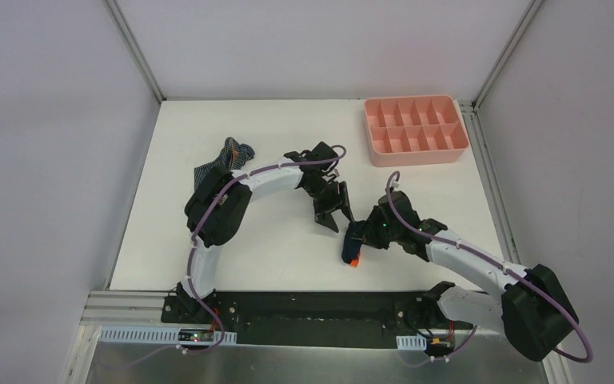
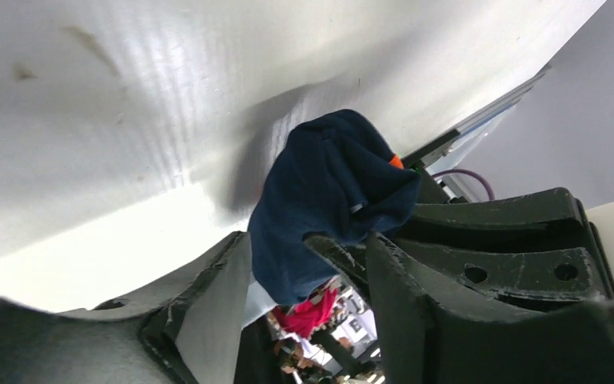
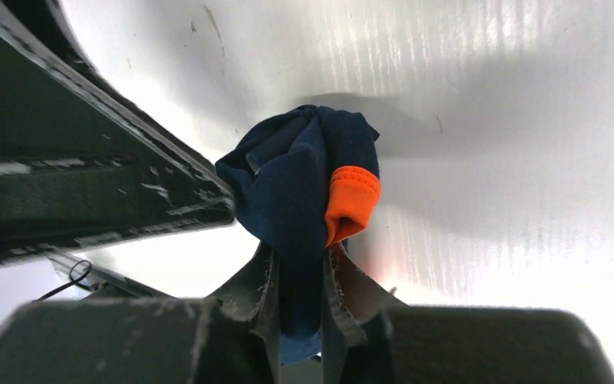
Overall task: Roll the underwear
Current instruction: Pick up the underwear from the center of the board.
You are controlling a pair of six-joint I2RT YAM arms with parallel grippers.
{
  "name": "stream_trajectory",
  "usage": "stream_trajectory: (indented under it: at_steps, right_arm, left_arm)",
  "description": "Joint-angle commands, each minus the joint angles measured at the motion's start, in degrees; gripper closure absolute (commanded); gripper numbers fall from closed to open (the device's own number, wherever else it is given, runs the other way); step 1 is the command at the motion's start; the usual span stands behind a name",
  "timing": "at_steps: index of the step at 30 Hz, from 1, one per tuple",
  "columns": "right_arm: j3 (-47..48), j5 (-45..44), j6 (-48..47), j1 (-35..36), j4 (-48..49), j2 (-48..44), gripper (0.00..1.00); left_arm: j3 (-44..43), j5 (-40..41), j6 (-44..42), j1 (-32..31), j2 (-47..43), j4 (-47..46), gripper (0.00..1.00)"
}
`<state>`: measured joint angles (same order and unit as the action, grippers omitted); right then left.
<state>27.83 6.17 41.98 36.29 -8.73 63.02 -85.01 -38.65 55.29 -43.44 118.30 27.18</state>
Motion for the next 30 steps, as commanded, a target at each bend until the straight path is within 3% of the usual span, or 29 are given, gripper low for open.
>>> stream_trajectory:
  at_steps: [1, 7, 14, 24, 30]
  right_arm:
    - [6.0, -4.9, -6.0, -0.2, -8.8, 0.3, 1.0]
    - [17.7, -10.3, -12.7, -0.3, -22.6, 2.9, 1.0]
    - [41.1, -11.9, -23.6, -6.2, -39.8, 10.1, 1.0]
    - [72.7, -16.0, -39.6, -17.1, -51.2, 26.6, 1.0]
    - [85.4, -9.8, -43.9, -25.4, -50.8, 36.0, 1.0]
  left_arm:
    - [-1.1, 1.7, -2.1, 3.0, -5.7, 4.9, 0.41]
    - [-0.9, 2.1, -3.5, 7.3, -11.9, 7.5, 0.38]
    - [0.7, 3.6, -5.6, 14.5, -20.6, 10.9, 0.38]
    - [2.8, 5.4, -8.4, 15.4, -25.4, 12.6, 0.39]
    - [4.5, 7.5, -9.4, 15.4, -28.5, 12.5, 0.39]
